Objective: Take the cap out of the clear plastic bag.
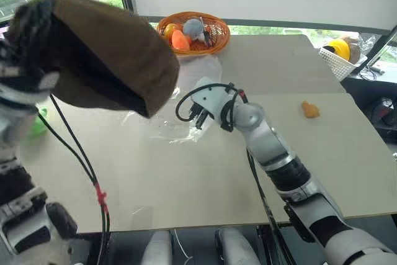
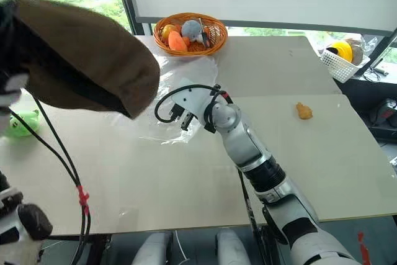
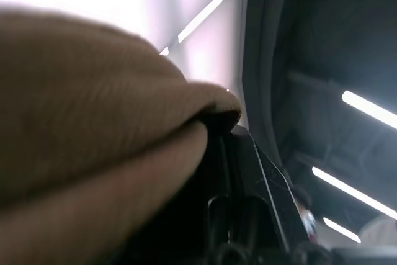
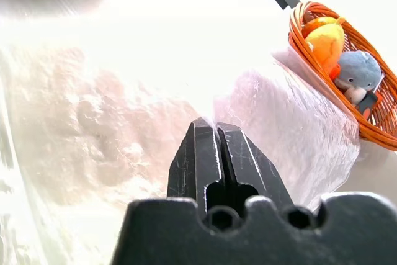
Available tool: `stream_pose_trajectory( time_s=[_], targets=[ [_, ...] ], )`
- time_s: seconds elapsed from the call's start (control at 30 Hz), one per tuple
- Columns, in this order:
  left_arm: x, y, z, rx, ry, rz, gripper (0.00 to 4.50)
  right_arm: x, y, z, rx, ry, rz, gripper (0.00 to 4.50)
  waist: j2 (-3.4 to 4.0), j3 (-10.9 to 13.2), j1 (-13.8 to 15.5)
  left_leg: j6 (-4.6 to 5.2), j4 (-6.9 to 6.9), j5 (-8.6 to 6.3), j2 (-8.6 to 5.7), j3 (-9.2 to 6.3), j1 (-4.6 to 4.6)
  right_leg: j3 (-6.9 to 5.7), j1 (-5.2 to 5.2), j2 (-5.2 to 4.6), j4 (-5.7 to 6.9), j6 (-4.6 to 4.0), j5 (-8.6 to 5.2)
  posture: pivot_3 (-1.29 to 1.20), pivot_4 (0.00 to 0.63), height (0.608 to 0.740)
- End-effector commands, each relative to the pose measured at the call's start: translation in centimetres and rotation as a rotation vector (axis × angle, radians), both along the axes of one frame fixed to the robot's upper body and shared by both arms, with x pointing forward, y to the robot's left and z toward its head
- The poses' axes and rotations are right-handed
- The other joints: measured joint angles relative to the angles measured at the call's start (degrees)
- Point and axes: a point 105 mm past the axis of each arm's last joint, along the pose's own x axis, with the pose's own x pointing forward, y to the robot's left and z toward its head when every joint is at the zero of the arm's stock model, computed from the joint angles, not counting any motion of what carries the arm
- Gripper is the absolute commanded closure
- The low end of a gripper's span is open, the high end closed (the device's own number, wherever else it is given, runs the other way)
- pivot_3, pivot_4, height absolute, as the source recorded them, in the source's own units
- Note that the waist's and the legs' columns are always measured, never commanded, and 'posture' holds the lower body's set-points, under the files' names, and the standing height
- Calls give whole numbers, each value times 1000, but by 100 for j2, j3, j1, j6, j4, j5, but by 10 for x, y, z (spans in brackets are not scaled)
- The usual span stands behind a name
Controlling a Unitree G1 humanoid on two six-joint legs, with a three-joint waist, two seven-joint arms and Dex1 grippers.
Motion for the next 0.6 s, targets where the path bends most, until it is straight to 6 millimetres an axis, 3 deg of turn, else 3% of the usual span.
stream_pose_trajectory(
  time_s=[0.03, 0.2, 0.33, 0.4, 0.5, 0.53, 0.6],
  targets=[
    [8, 14, 29, -75, -15, 86, 4477, -3, 3, 20, 22, -71, 22, 4500, -1, 1, 6, 0, 1, 0, 1, -1, 0, 0, 0, 0, 1, 0, 0, 0, 150, 735],
    [48, 4, 37, -51, 60, 198, 4477, -3, 5, 21, 26, -72, 20, 4500, -3, 1, 19, -4, 2, 2, -1, -1, 0, 0, 1, 0, 2, 2, 3, 0, 150, 735],
    [95, -31, 18, 161, 70, 327, 4477, -5, 6, 20, 31, -69, 24, 4500, -3, 1, 57, -16, -1, 9, -5, -1, 0, -2, 2, 1, 2, 2, 4, 0, 150, 735],
    [108, -48, -5, 319, 46, 362, 4477, -6, 6, 20, 35, -67, 25, 4500, -3, 1, 45, -19, -2, 11, -7, 0, 0, -1, 2, -1, 0, 4, 5, 0, 150, 735],
    [122, -56, -65, 482, 127, 355, 4477, -9, 5, 20, 39, -61, 32, 4500, -3, 2, -10, -23, -9, 14, -6, 1, 0, -1, -2, -1, 0, 4, 5, 0, 150, 735],
    [119, -60, -90, 553, 151, 334, 4477, -11, 3, 19, 41, -55, 33, 4500, -2, 1, -54, -23, -10, 13, -4, 3, 0, 2, -7, 0, 3, 2, 6, 0, 150, 735],
    [110, -65, -117, 630, 176, 294, 4477, -13, 0, 18, 45, -45, 30, 4500, -1, 2, -130, -23, -12, 13, -1, 9, 0, 11, -16, 2, 12, 0, 7, 0, 150, 735]
  ],
)
